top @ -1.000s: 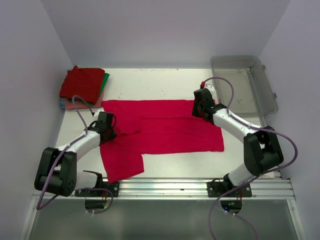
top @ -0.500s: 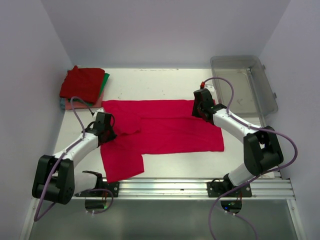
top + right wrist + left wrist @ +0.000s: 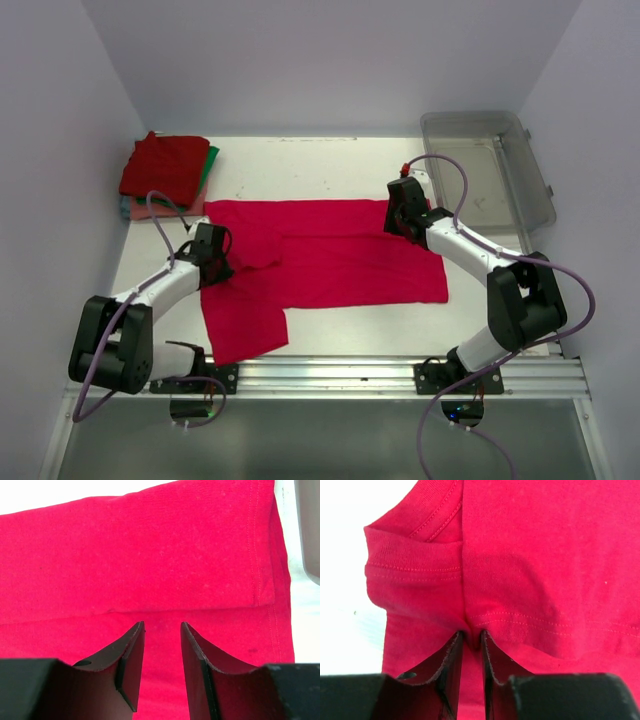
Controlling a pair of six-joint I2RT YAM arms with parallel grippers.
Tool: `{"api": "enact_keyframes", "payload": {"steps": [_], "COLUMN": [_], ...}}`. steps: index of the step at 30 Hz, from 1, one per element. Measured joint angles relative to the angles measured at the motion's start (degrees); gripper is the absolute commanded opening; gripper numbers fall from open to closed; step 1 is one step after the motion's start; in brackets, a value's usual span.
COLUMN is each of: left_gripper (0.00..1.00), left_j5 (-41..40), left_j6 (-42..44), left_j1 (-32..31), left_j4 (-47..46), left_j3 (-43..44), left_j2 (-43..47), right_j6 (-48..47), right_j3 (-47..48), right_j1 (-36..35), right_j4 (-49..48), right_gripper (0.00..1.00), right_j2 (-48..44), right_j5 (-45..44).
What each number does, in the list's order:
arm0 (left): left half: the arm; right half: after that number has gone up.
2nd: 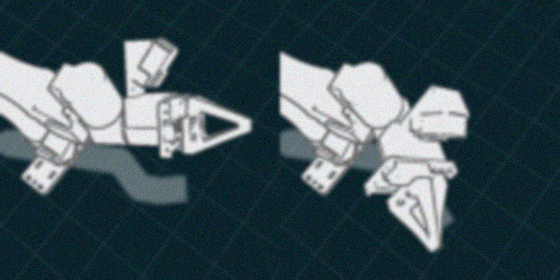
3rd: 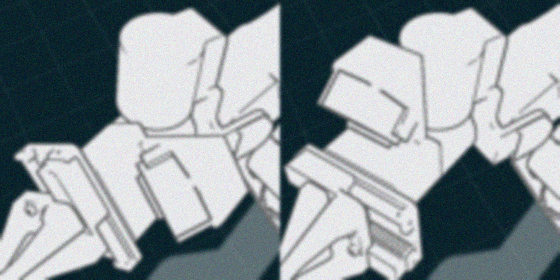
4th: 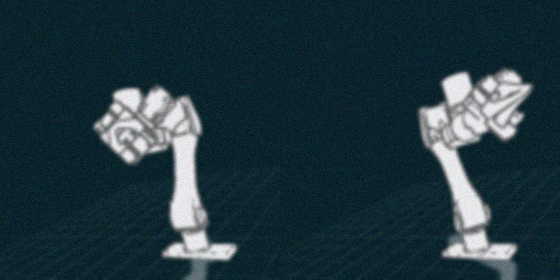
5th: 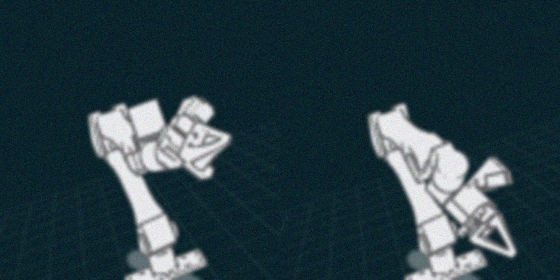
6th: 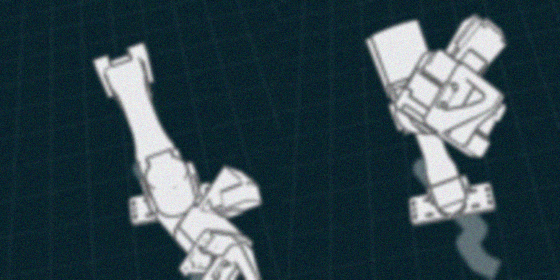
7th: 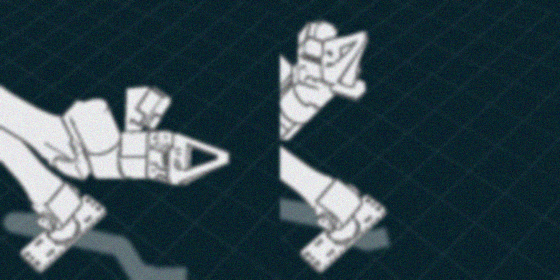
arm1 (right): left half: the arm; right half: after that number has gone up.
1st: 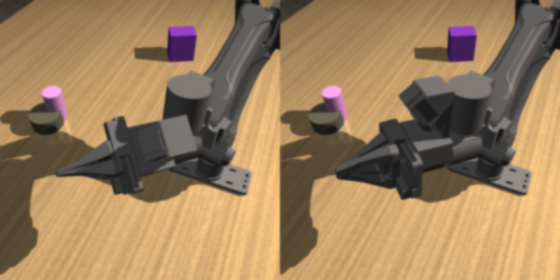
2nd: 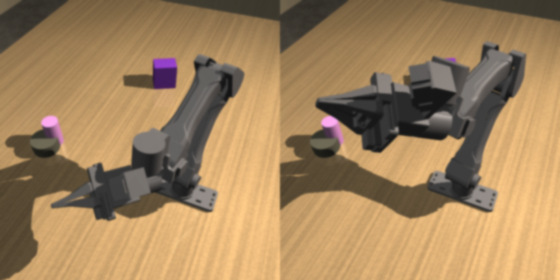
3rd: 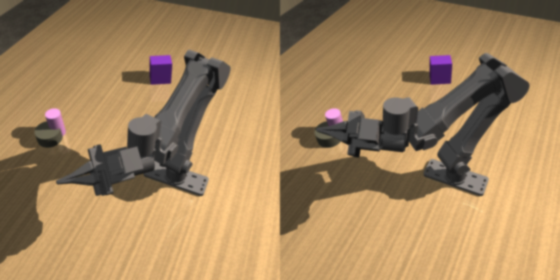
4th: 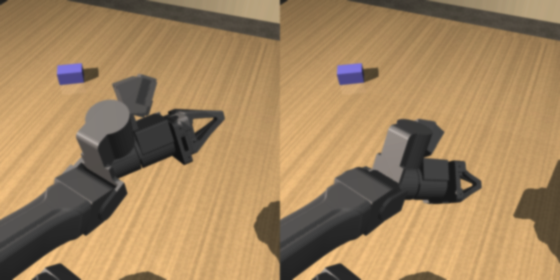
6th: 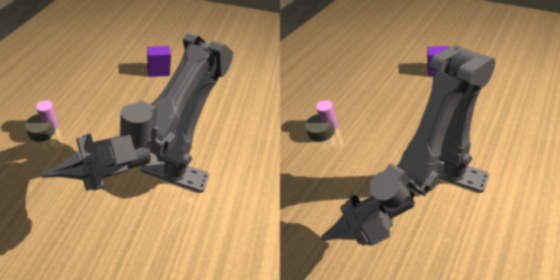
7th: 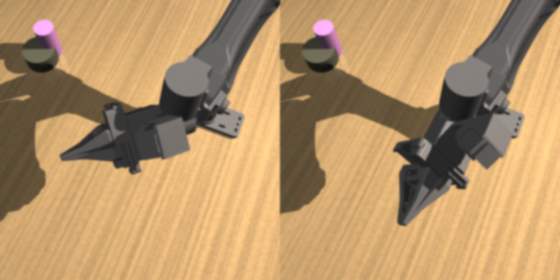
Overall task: Fold and stack the t-shirts
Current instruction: Fold the tshirt
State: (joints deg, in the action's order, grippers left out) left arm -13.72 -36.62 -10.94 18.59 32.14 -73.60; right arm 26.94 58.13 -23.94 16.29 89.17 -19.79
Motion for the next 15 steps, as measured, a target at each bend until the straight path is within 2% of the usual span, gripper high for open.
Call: {"api": "enact_keyframes", "payload": {"steps": [6,15], "left_gripper": [0.15,0.27], "left_j5": [-0.02,0.17], "left_j6": [0.28,0.26], "left_j1": [0.0,0.0], "left_j4": [-0.5,1.68], "left_j3": [1.18,2.38], "left_j2": [-1.03,3.56], "right_j6": [0.0,0.0], "right_j3": [0.0,0.0], "right_j1": [0.0,0.0], "right_j4": [0.0,-0.02], "right_gripper": [0.39,0.38], "right_j2": [0.02,0.02], "right_j5": [0.0,0.0]}}
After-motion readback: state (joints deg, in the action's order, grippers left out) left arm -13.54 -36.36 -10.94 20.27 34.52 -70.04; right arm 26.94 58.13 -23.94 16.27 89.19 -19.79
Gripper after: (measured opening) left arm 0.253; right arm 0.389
